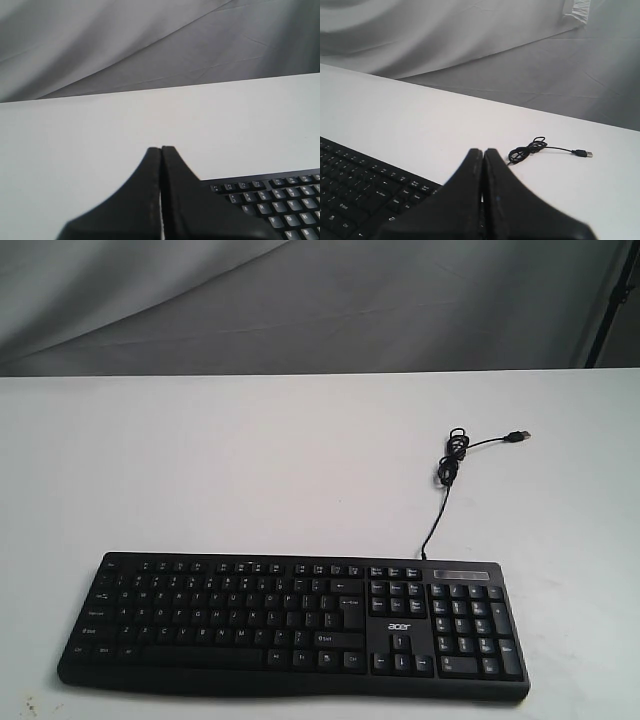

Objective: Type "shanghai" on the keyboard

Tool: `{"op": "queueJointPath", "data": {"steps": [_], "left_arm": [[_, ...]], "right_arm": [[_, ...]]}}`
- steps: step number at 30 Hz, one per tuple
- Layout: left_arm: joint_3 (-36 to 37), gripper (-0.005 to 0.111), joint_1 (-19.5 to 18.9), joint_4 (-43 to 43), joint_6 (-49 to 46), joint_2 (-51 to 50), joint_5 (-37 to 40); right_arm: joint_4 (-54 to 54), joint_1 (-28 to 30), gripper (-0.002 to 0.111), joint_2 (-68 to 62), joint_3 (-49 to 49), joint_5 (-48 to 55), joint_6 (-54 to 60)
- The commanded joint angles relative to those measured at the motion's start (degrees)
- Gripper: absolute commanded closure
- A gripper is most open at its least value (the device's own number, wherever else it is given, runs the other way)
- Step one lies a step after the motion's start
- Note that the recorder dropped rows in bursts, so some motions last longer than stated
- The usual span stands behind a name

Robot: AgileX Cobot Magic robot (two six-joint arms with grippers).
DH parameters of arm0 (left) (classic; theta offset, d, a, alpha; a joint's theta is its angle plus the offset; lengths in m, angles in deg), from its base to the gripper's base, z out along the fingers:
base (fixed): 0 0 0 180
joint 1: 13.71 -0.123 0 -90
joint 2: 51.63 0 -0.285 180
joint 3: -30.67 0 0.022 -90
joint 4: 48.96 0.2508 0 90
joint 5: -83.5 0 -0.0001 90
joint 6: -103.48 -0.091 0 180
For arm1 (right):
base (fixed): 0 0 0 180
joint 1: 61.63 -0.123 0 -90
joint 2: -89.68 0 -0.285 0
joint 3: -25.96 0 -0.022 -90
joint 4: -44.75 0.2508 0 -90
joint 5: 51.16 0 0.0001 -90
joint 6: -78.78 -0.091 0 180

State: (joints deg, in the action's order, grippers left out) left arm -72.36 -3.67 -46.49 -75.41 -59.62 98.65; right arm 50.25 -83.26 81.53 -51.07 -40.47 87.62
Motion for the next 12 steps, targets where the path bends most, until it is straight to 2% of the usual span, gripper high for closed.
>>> {"op": "queueJointPath", "data": {"steps": [1, 12], "left_arm": [[0.25, 0.107, 0.20, 0.04, 0.16, 0.20, -0.16], [0.25, 0.107, 0.20, 0.04, 0.16, 0.20, -0.16]], "right_arm": [[-0.43, 0.47, 0.108, 0.36, -0.18, 0.05, -0.39], [-0.43, 0.47, 0.108, 0.36, -0.18, 0.05, -0.15]]}}
